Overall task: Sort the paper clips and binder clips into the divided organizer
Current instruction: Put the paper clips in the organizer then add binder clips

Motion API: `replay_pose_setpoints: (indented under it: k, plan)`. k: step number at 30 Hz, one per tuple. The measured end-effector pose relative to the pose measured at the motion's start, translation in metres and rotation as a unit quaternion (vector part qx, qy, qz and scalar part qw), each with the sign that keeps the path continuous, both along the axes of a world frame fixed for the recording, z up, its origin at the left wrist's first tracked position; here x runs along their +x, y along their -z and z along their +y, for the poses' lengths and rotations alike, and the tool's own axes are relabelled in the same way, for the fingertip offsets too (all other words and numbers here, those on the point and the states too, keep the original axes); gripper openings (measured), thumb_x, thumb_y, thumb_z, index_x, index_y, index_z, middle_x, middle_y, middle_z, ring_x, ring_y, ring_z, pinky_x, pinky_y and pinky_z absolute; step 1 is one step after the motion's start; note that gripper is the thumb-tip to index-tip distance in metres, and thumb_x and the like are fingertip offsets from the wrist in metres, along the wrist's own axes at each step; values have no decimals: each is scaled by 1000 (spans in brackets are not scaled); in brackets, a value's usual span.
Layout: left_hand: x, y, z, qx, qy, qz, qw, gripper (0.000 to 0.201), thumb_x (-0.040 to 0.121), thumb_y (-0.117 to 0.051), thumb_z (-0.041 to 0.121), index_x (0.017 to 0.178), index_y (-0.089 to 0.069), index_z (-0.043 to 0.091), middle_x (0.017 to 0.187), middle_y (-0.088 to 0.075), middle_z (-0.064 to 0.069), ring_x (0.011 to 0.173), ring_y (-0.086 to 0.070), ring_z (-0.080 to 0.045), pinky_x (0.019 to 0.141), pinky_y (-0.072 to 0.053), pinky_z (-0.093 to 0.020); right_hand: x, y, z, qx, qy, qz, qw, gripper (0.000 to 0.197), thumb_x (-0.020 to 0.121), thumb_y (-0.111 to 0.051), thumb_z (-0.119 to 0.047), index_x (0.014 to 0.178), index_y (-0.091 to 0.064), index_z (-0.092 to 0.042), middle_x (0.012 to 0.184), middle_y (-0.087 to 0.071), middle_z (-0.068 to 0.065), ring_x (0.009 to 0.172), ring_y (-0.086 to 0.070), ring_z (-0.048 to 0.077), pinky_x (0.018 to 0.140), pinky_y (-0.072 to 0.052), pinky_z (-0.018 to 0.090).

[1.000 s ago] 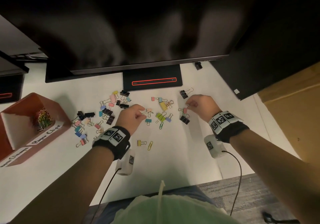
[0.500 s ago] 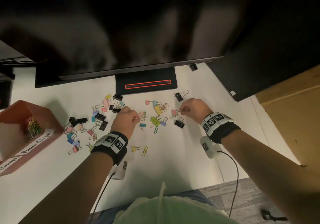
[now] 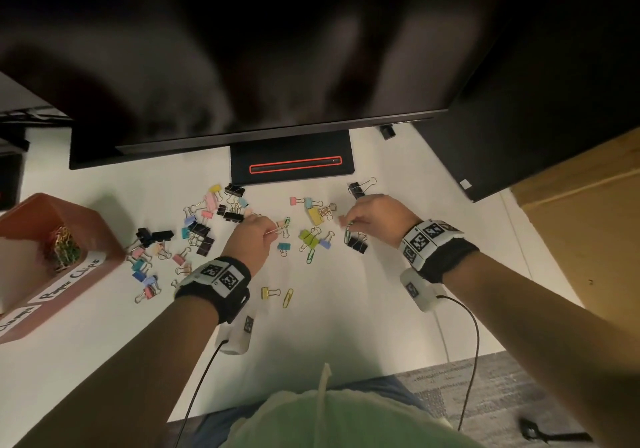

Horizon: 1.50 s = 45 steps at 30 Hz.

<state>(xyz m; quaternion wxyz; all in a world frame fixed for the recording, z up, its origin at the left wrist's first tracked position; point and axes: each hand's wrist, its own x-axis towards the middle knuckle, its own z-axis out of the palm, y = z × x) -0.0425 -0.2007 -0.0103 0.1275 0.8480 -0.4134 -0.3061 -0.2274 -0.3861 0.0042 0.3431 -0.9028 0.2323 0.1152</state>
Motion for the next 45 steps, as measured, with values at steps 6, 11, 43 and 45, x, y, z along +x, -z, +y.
replay_pose_setpoints:
  k: [6, 11, 43, 45]
  plan:
    - [-7, -27, 12, -73, 12, 56, 996, 12, 91, -56, 17, 99, -61, 12, 94, -63, -3, 84, -58, -15, 74, -42, -21, 18, -5, 1, -23, -106, 96, 990, 13, 85, -61, -18, 95, -70, -20, 87, -52, -7, 85, -47, 11, 77, -47, 29]
    - [-39, -32, 12, -70, 28, 102, 992, 34, 90, -56, 14, 123, -51, 20, 90, -59, 1, 83, -56, -15, 83, -48, -26, 6, -3, -1, -44, -102, 104, 988, 12, 84, -63, -18, 90, -72, -15, 91, -55, 2, 88, -56, 23, 80, -50, 38]
    - [-69, -10, 71, 61, 108, -51, 991, 27, 93, -49, 32, 118, -50, 22, 108, -63, 3, 101, -57, -18, 89, -38, -33, 3, 4, 84, -50, -83, 74, 993, 15, 89, -55, -19, 95, -65, -10, 123, -60, 15, 102, -63, 30, 84, -53, 39]
    - [-70, -8, 73, 53, 101, -67, 991, 24, 93, -47, 32, 115, -51, 23, 109, -62, 5, 102, -56, -18, 89, -37, -32, 5, 5, 87, -42, -76, 72, 994, 15, 89, -55, -19, 98, -64, -10, 116, -63, 17, 95, -64, 32, 83, -53, 42]
